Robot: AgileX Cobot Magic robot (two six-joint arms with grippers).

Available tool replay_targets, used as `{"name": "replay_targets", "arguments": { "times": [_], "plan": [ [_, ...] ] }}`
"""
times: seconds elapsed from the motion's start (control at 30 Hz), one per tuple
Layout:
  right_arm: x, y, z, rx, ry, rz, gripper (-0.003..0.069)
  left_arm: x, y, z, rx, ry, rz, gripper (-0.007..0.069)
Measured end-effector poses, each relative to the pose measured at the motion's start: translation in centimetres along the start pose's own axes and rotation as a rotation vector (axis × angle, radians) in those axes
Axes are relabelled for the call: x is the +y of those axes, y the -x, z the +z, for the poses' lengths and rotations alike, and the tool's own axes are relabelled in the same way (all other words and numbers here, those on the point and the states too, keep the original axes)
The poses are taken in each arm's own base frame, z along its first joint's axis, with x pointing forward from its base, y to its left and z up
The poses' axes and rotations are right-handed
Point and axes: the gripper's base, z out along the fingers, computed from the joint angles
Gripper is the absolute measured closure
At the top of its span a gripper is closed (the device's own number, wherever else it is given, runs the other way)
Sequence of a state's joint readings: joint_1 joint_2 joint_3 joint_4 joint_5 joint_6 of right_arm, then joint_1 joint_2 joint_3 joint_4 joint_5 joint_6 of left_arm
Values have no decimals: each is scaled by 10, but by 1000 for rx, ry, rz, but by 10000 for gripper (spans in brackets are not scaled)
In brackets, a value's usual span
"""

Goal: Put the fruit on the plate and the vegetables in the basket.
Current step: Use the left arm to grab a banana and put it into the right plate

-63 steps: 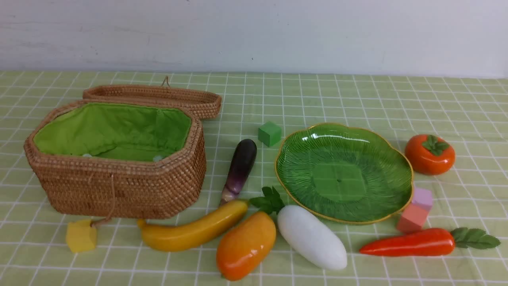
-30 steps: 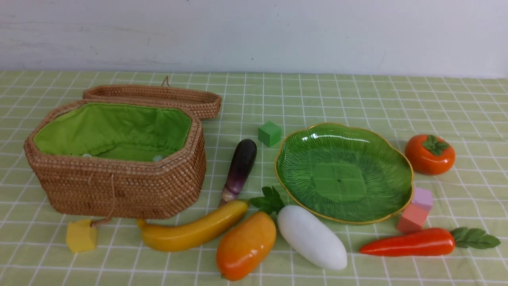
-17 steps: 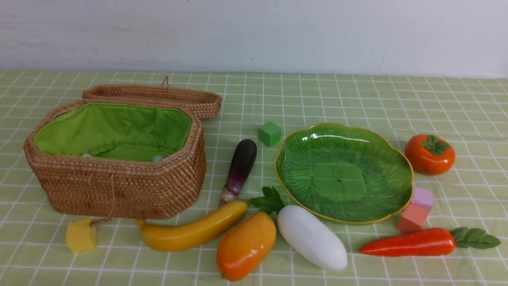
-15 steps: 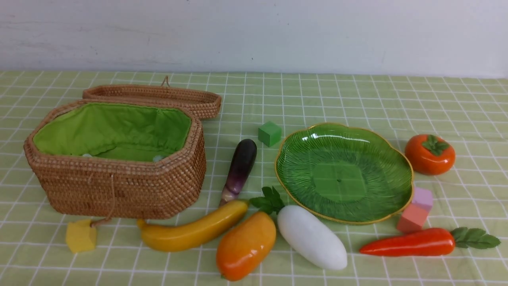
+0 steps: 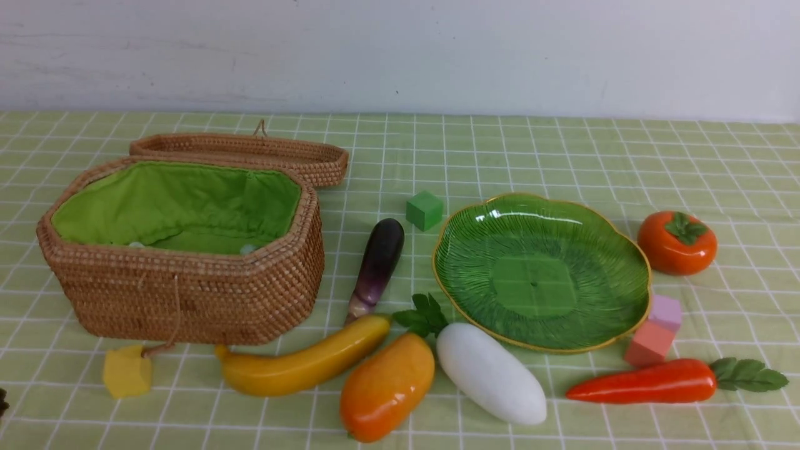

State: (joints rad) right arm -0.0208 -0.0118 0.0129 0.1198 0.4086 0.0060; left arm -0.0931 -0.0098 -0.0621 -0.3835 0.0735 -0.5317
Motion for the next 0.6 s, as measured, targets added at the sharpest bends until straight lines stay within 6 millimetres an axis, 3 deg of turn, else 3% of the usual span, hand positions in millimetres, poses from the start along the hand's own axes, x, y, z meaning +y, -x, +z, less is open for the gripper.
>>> {"name": "replay_targets", "arguments": {
  "times": [0.03,0.07,0.1,0.13,0.27,0.4,0.6],
  "plan": [
    [0,0,0,0,0,0,420,-7,4,-1,4,-10,32,501],
    [0,0,0,0,0,0,420,-24,15,-6,4,-36,129,587],
    [0,0,0,0,0,0,420,-26,16,-6,4,-39,129,596],
    [0,0,0,0,0,0,420,-40,25,-10,14,-52,226,638],
    [0,0,0,0,-1,-3,420,-67,40,-11,113,-34,419,638],
    [0,1,0,-14,-1,-1,419,-79,45,-6,223,-39,521,638],
    [6,10,0,-129,101,385,419,-93,39,10,508,-109,634,638]
  ]
}}
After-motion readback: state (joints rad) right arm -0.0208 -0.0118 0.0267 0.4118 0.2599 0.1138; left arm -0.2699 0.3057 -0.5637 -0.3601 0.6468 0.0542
